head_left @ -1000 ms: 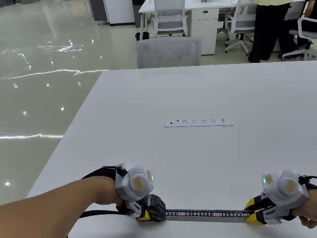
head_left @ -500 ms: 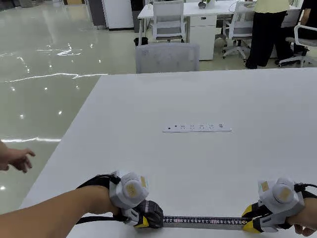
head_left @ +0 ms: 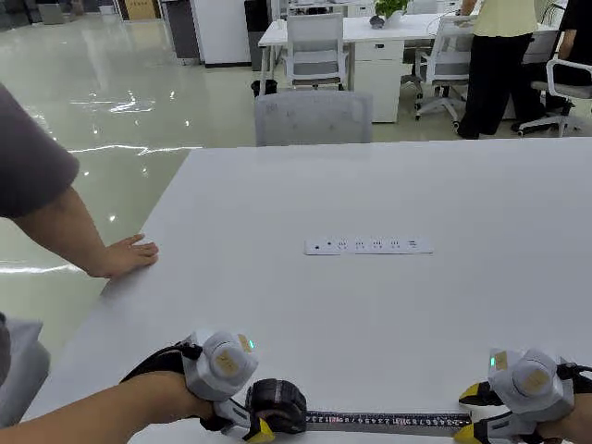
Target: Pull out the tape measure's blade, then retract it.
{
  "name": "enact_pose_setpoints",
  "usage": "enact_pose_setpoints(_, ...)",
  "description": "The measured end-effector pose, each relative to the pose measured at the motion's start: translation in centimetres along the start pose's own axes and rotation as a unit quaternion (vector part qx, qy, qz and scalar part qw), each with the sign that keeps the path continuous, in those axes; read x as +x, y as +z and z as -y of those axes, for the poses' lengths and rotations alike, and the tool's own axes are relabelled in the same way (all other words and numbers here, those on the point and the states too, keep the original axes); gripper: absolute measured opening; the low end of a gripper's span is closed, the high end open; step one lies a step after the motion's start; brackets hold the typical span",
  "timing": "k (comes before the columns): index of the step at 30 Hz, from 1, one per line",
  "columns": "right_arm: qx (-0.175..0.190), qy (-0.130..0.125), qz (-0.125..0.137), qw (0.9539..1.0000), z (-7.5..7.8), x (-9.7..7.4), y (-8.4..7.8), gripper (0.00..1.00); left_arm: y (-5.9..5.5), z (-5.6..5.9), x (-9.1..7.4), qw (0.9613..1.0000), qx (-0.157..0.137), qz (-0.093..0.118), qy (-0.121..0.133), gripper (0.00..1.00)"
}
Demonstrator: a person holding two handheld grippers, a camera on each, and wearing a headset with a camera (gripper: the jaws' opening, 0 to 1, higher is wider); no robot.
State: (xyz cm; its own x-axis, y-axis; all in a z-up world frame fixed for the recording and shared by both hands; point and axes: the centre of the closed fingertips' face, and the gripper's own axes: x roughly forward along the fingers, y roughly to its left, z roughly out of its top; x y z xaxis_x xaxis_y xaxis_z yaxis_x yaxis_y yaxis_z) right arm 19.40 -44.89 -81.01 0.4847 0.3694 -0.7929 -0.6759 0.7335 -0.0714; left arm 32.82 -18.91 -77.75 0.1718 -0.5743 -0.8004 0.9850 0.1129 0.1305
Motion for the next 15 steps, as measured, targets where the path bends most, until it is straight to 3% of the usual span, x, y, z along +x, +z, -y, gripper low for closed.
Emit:
enact_pose_setpoints(1,0.007,-0.012,0.006,0.9999,0.2,-0.3,0.1,0.38,0.0,-0.3,-0.3,0.9997,-0.022,0.008,0.006,0.85)
enact_pose_setpoints(5,0.039,-0.040,0.027,0.9980,0.4,-1.6,0.4,0.43,0.1,-1.7,-1.4,0.9970,-0.059,0.037,0.036,0.92)
enact_pose_setpoints(7,0.054,-0.052,0.039,0.9965,0.6,-2.1,0.5,0.48,0.0,-2.3,-1.9,0.9945,-0.080,0.046,0.050,1.00)
enact_pose_setpoints(10,0.076,-0.070,0.048,0.9935,0.7,-3.1,0.1,0.53,0.1,-2.5,-2.8,0.9896,-0.117,0.069,0.048,1.00)
enact_pose_setpoints(12,0.083,-0.096,0.066,0.9897,1.3,-3.8,0.2,0.64,-0.1,-2.7,-3.4,0.9875,-0.124,0.077,0.059,1.00)
enact_pose_setpoints(13,0.109,-0.100,0.079,0.9858,1.2,-4.1,0.1,0.69,0.2,-3.0,-4.0,0.9830,-0.137,0.100,0.070,1.00)
enact_pose_setpoints(15,0.141,-0.108,0.093,0.9797,1.0,-4.9,-0.2,0.77,0.0,-2.6,-4.9,0.9762,-0.164,0.123,0.071,1.00)
